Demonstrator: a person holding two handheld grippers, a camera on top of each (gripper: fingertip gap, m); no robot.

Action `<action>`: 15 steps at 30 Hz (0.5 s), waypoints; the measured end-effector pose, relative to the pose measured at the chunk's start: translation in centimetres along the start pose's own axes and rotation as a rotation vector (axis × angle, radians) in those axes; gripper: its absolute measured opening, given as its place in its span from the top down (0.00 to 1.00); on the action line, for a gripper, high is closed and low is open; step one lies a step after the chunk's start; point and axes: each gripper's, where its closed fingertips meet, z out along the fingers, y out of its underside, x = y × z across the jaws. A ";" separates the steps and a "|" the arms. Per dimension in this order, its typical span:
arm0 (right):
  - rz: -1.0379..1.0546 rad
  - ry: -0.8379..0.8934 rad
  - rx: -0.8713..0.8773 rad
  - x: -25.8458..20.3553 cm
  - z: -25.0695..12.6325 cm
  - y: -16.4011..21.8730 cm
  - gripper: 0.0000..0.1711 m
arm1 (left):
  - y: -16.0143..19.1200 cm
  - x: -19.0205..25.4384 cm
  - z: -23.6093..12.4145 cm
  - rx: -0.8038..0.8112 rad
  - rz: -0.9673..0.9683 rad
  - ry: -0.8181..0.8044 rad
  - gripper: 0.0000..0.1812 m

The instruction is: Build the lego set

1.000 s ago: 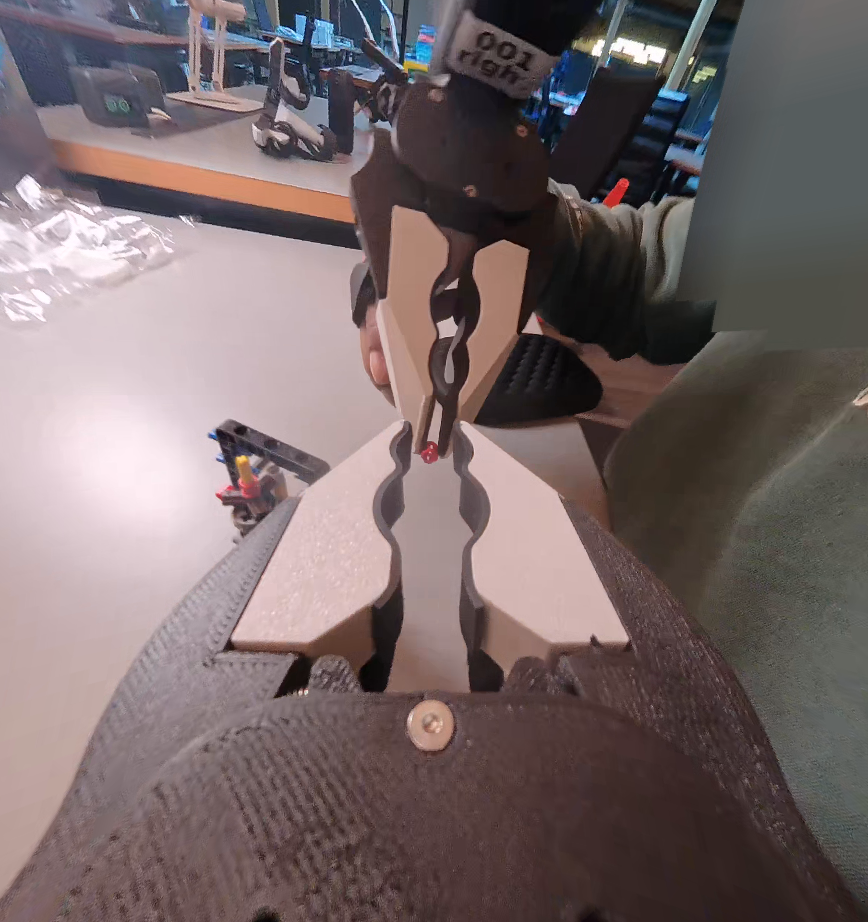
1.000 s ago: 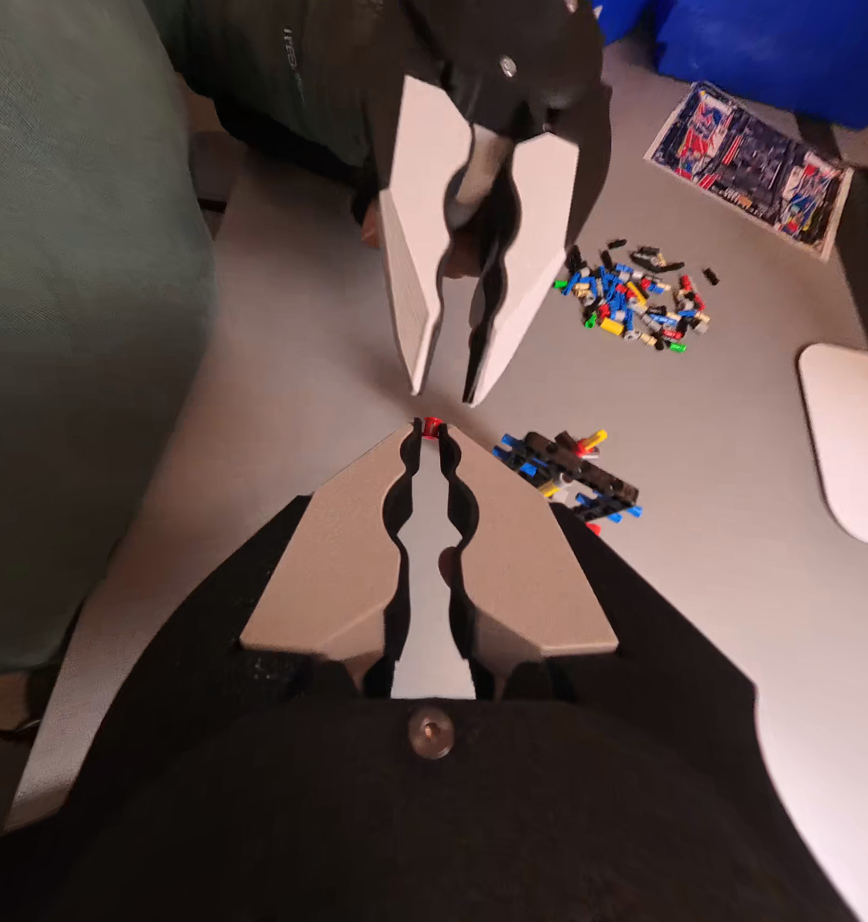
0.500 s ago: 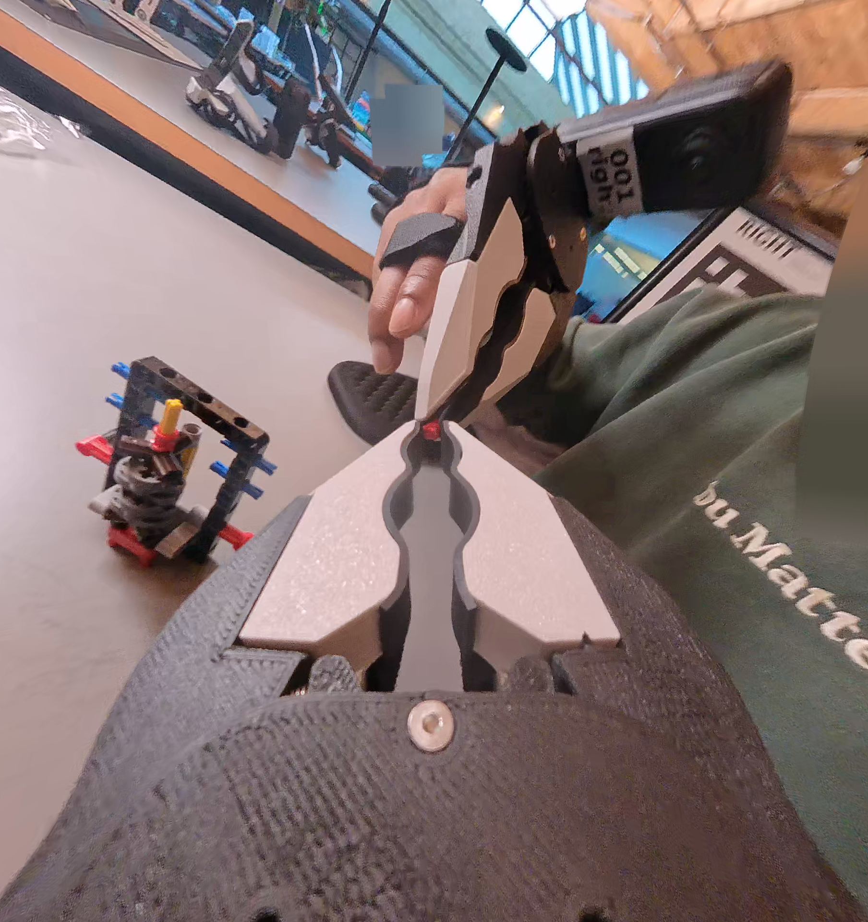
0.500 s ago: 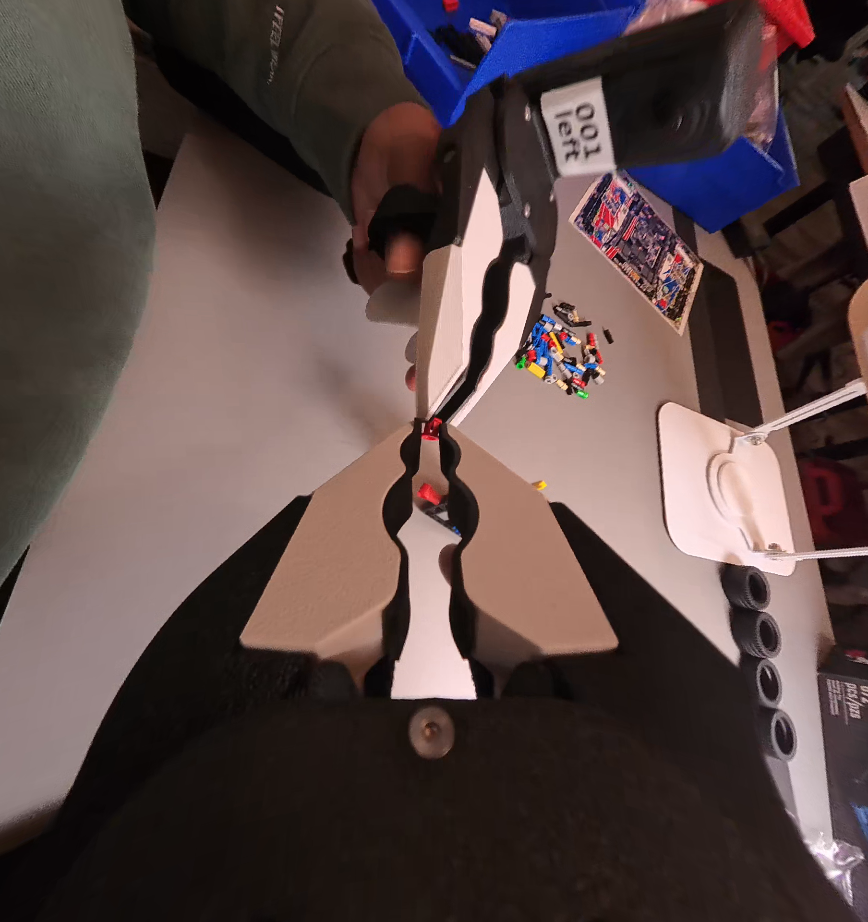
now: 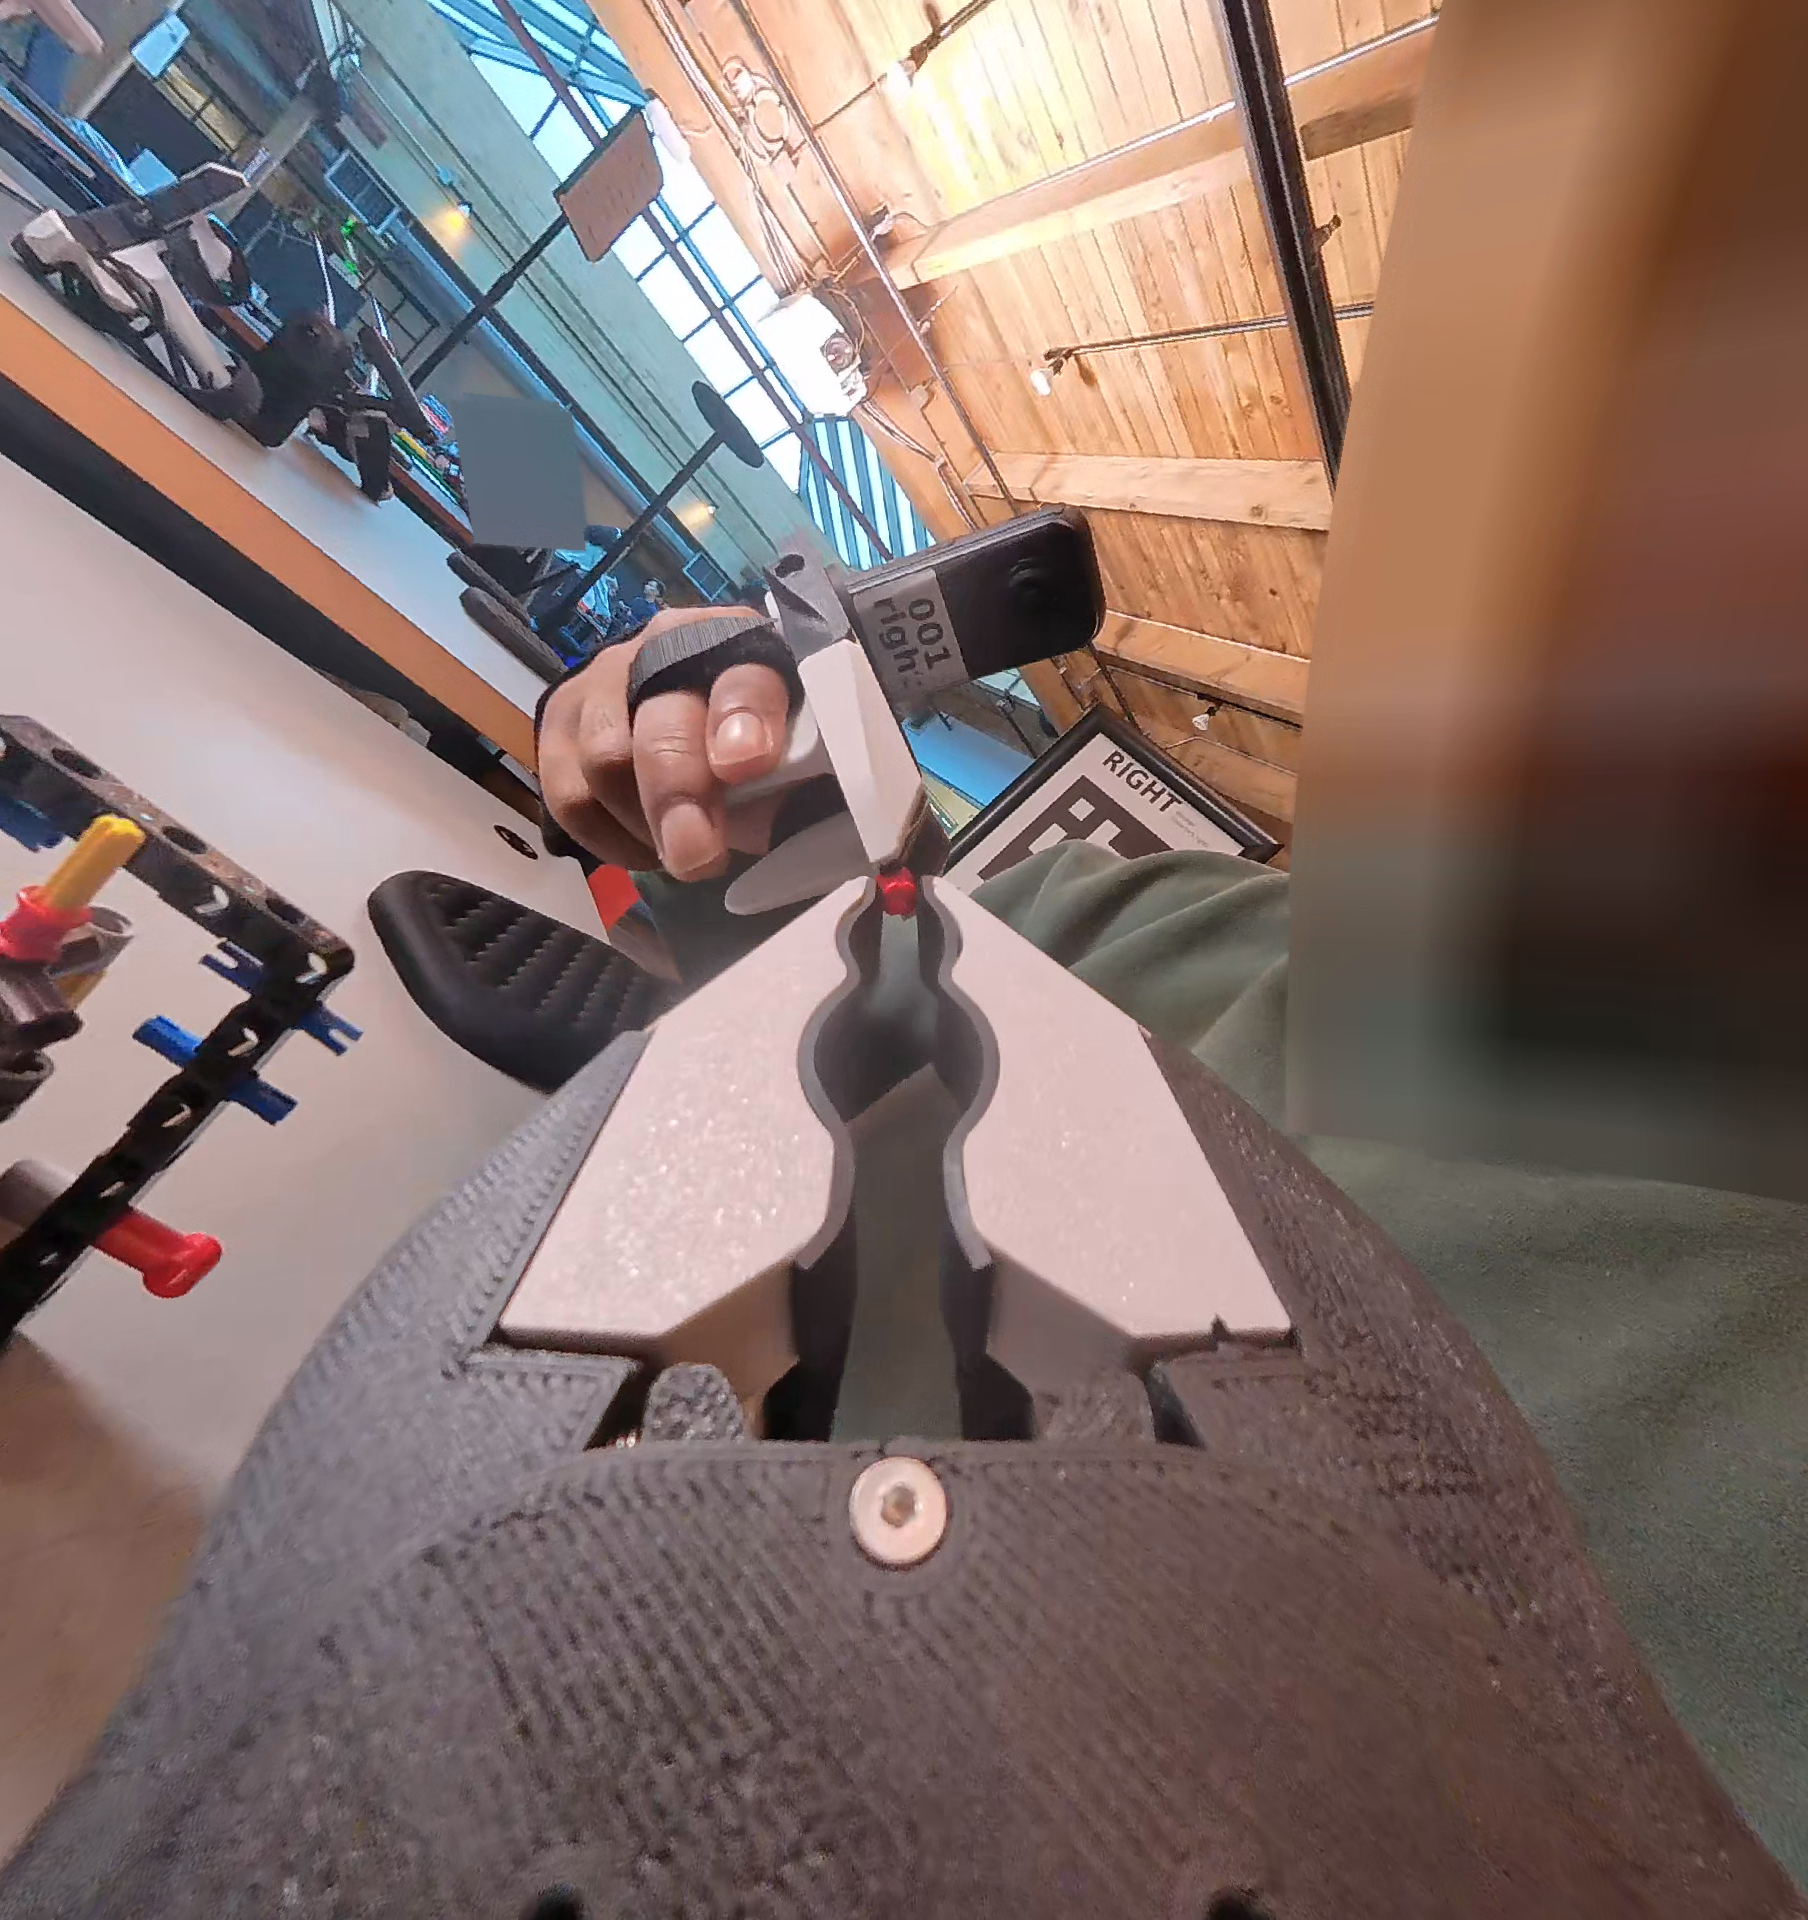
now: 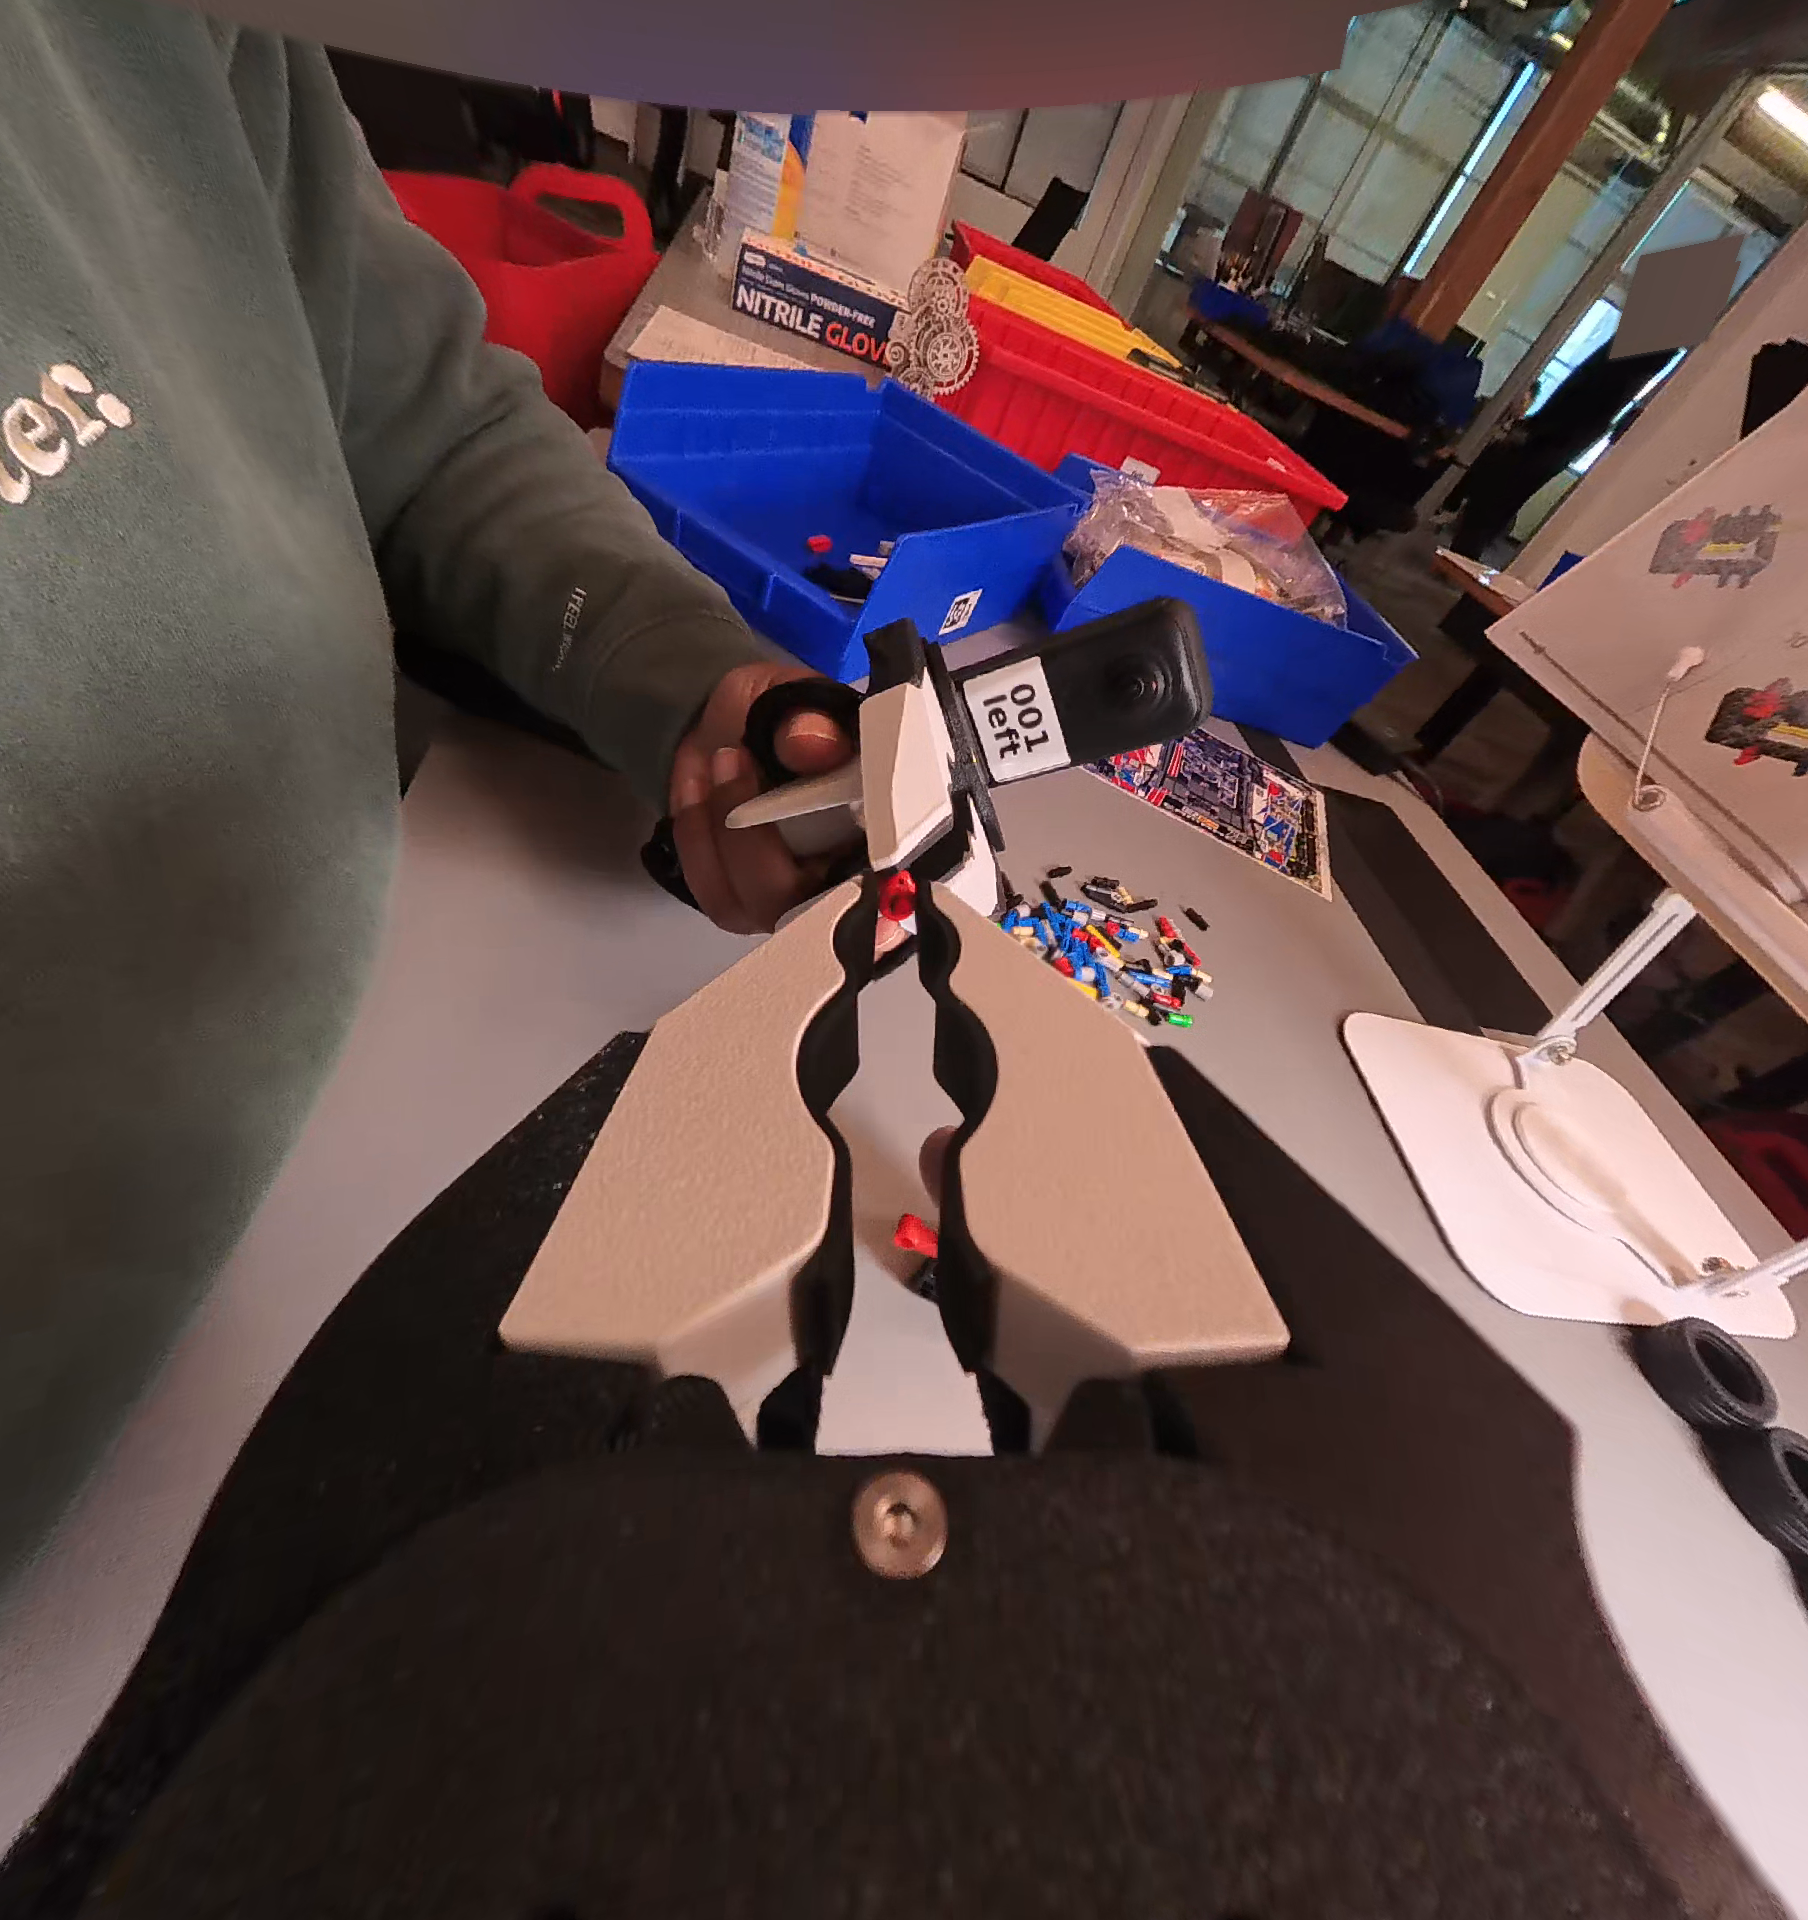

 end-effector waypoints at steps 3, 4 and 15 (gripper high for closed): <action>0.058 -0.024 -0.017 -0.1 -0.1 0.6 0.97 | 0.2 -0.6 0.0 -0.007 -0.005 -0.024 0.98; 0.093 -0.032 -0.033 0.0 -0.1 0.9 0.97 | 0.3 -0.9 0.0 -0.014 0.014 -0.048 0.98; 0.430 -0.065 -0.171 1.0 -0.2 4.0 0.97 | 0.7 -3.6 -1.5 -0.318 0.773 -0.543 0.93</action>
